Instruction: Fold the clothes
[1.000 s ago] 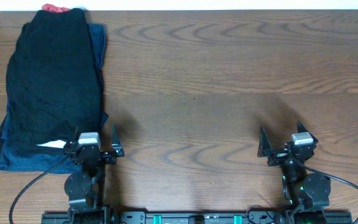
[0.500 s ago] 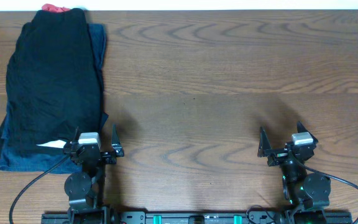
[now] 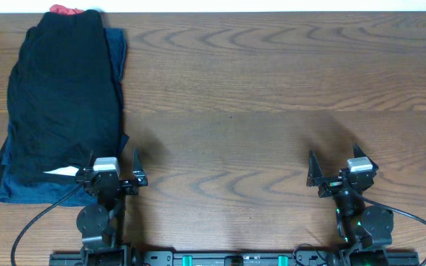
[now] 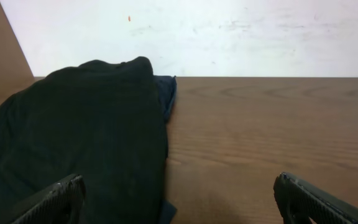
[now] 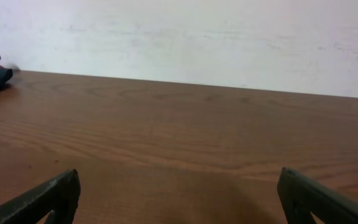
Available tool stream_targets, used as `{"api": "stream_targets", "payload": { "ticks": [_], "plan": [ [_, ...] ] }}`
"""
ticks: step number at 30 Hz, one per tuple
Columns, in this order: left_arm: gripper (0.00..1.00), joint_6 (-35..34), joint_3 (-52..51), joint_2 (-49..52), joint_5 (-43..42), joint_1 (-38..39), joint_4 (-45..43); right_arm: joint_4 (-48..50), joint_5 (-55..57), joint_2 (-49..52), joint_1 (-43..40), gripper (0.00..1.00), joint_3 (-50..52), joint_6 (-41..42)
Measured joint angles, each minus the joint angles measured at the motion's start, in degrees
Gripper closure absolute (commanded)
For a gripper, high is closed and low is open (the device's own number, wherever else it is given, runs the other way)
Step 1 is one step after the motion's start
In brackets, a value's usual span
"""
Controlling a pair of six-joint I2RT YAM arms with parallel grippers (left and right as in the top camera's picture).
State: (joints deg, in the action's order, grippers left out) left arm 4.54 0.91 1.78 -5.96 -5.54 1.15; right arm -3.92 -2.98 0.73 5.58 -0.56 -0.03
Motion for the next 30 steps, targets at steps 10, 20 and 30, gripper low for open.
{"api": "stream_targets", "payload": {
  "ticks": [10, 20, 30],
  "plan": [
    [0.02, 0.0, 0.0, 0.0, 0.0, 0.0, 0.0, 0.0, 0.0, 0.0, 0.0, 0.01, 0.0, 0.0],
    [0.02, 0.0, 0.0, 0.0, 0.0, 0.0, 0.0, 0.2, -1.1, 0.0, 0.0, 0.01, 0.0, 0.0],
    [0.02, 0.4, 0.0, 0.0, 0.1, 0.0, -0.1, 0.3, -1.5, 0.0, 0.0, 0.01, 0.0, 0.0]
  ]
}}
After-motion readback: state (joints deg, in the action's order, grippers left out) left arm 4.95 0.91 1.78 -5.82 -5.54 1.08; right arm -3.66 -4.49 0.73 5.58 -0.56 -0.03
